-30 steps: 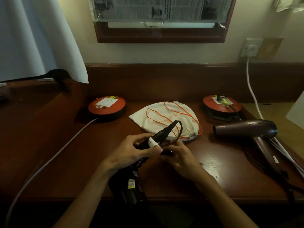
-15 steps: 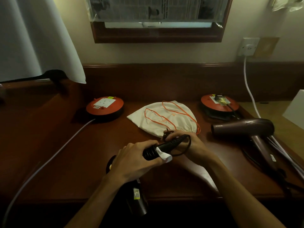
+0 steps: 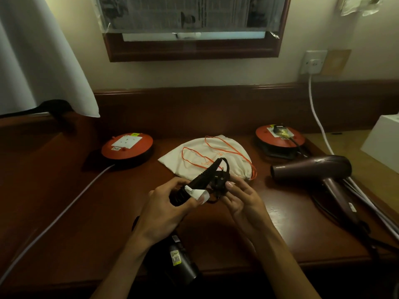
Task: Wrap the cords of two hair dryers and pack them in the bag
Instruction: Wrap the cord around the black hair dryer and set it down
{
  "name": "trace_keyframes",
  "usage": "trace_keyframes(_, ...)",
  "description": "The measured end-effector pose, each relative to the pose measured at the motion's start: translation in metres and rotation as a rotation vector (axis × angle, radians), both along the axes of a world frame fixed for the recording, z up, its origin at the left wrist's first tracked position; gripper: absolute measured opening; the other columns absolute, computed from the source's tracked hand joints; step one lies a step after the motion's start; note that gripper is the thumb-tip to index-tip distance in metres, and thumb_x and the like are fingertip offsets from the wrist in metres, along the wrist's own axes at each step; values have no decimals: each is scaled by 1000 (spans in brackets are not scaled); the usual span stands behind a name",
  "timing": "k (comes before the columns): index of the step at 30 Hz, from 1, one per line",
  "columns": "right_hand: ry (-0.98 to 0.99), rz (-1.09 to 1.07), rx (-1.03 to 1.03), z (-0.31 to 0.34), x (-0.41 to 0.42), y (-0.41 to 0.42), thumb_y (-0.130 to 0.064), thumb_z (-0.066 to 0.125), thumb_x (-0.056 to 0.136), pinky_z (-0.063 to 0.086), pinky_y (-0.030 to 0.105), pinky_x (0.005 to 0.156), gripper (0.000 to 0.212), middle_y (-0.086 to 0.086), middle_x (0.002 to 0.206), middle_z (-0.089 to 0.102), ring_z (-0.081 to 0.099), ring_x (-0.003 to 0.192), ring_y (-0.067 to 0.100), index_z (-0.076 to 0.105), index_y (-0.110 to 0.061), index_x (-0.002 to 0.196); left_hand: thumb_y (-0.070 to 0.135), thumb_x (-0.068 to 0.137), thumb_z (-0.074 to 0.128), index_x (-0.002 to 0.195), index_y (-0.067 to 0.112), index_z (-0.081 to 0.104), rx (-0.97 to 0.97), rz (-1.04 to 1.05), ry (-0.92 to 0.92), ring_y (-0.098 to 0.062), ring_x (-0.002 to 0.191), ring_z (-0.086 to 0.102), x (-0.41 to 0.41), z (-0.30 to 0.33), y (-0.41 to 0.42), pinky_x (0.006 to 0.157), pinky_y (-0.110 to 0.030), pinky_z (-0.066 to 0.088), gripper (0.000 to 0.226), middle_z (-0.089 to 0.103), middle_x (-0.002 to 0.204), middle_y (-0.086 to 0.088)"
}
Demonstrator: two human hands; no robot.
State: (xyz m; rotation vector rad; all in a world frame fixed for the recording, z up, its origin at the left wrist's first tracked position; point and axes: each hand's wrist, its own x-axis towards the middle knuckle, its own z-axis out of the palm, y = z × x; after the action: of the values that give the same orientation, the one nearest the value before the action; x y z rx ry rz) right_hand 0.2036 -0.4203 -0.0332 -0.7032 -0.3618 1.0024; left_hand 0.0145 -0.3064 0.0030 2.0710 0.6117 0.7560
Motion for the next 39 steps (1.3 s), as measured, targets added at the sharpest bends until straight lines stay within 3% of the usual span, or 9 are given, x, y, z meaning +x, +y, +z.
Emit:
trace_keyframes(3, -91, -30, 19, 8, -8, -7, 3, 61, 85, 61, 36, 90, 44, 19, 126, 70, 69, 116, 33, 60, -3, 129, 78, 69, 72, 107, 47, 67, -44, 6, -19, -11, 79, 74, 0, 0, 5, 70, -46, 62, 50, 75, 91, 14)
trace_keyframes(7, -237, -15, 34, 28, -10, -19, -2, 62, 85, 58, 36, 96, 50, 15, 129, 69, 66, 122, 30, 58, -9, 134, 78, 69, 72, 106, 46, 68, -34, 12, -6, -14, 74, 73, 3, 0, 3, 68, -47, 61, 49, 75, 86, 10)
trace_keyframes(12, -250, 48, 60, 36, -8, -26, 0, 63, 90, 56, 38, 100, 49, 16, 133, 67, 63, 125, 33, 54, -6, 138, 69, 73, 75, 104, 48, 67, 13, 60, 21, -13, 68, 71, 4, 1, -3, 58, -37, 57, 38, 73, 80, 12)
trace_keyframes(15, -252, 56, 35, 40, -10, -24, -10, 70, 85, 52, 41, 105, 55, 19, 133, 66, 64, 124, 34, 53, -4, 137, 69, 74, 75, 101, 46, 66, 79, 132, 69, -1, 70, 68, 8, 0, -7, 56, -16, 47, 37, 70, 76, 20)
trace_keyframes(19, -261, -132, -161, 45, -20, -7, -18, 83, 71, 59, 44, 92, 59, 15, 105, 75, 74, 101, 34, 56, -2, 121, 76, 74, 70, 110, 42, 67, 194, 158, 165, 7, 73, 63, 16, 1, -12, 57, -5, 42, 49, 66, 80, 24)
trace_keyframes(25, -261, -266, -226, 37, -23, 17, 10, 72, 81, 59, 42, 72, 35, 10, 80, 74, 75, 75, 28, 54, -4, 108, 70, 77, 71, 106, 39, 67, 186, 191, 182, 14, 67, 59, 14, 5, -10, 52, -7, 39, 42, 64, 73, 22)
trace_keyframes(32, -329, -236, -134, 30, -19, 17, 14, 61, 86, 57, 43, 73, 20, 13, 79, 67, 68, 77, 31, 56, -5, 93, 73, 76, 70, 106, 42, 63, 191, 232, 181, 8, 53, 53, 16, 4, -12, 46, -10, 34, 43, 60, 69, 22)
trace_keyframes(36, -406, -208, -97, 33, -16, 15, 2, 66, 77, 57, 39, 66, 18, 7, 76, 66, 66, 74, 27, 55, -7, 89, 60, 80, 77, 110, 38, 65, 164, 220, 149, 6, 57, 54, 17, 1, -11, 50, -6, 36, 40, 60, 72, 23)
trace_keyframes(39, -528, -220, -189, 37, -13, 13, 3, 68, 84, 59, 36, 66, 14, 7, 78, 70, 72, 76, 26, 58, -4, 89, 64, 82, 71, 112, 37, 64, 199, 222, 161, 7, 58, 53, 17, -2, -13, 51, -6, 37, 41, 59, 74, 23)
